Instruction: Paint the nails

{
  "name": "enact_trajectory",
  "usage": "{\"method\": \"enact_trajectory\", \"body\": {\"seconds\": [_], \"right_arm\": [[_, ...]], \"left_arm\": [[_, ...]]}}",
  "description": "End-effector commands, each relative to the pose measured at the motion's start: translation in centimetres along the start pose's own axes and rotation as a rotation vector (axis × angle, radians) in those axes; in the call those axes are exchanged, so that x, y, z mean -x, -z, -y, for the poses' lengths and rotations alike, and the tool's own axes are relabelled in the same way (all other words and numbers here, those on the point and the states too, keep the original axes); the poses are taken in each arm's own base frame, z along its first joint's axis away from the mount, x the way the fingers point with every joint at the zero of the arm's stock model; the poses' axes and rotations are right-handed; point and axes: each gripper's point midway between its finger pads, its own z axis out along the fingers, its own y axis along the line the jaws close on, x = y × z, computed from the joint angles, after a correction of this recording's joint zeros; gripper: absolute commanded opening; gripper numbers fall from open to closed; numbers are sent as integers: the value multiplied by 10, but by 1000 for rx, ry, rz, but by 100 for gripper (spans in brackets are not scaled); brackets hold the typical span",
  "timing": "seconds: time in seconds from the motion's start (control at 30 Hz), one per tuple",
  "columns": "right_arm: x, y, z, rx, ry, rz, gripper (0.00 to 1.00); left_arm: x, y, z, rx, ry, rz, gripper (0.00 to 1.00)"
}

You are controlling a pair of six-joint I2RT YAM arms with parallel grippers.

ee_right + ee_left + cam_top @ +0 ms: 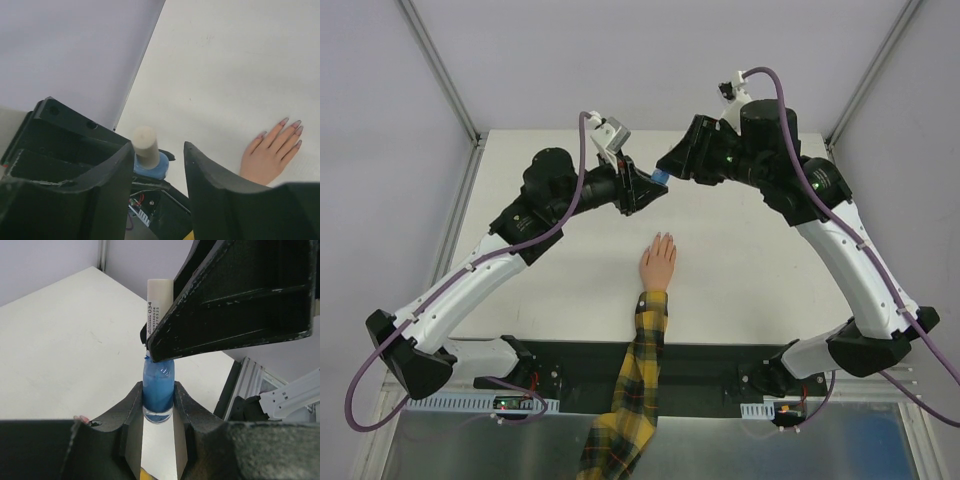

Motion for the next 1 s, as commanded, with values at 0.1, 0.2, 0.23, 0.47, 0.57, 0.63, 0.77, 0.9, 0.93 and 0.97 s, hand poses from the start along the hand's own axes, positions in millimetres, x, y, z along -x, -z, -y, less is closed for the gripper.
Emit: {"method": "enact_trajectory", "body": {"seconds": [0.1,0.2,0.23,0.47,0.57,0.63,0.77,0.9,0.93,0.97], "right_arm": [[-2,7,-14,63,-8,-6,31],[-8,10,-19,117,36,-15,18],[-8,11,-19,130,51,-15,17],[-19,33,-48,588,143,-42,1],[-37,53,-61,801,188,-117,1],[-41,56,-63,829,190,-150,1],[-36,55,-62,802,185,-117,1],[-30,46,-49,669,162,-94,14],[-33,37,-32,549,111,-106,22],[-26,39,-29,507,142,-75,29]], "left_arm": [[19,-3,9,-11,-49,40,0],[19,-1,24,-81,-27,27,0],[19,0,30,-117,-13,22,0],[18,27,76,-525,85,-3,0],[21,43,83,-663,164,-22,0],[24,47,88,-710,212,-57,0],[16,43,83,-701,234,-100,0],[17,31,67,-575,185,-66,0],[16,29,62,-527,179,-67,0],[7,26,50,-444,209,-98,0]]}}
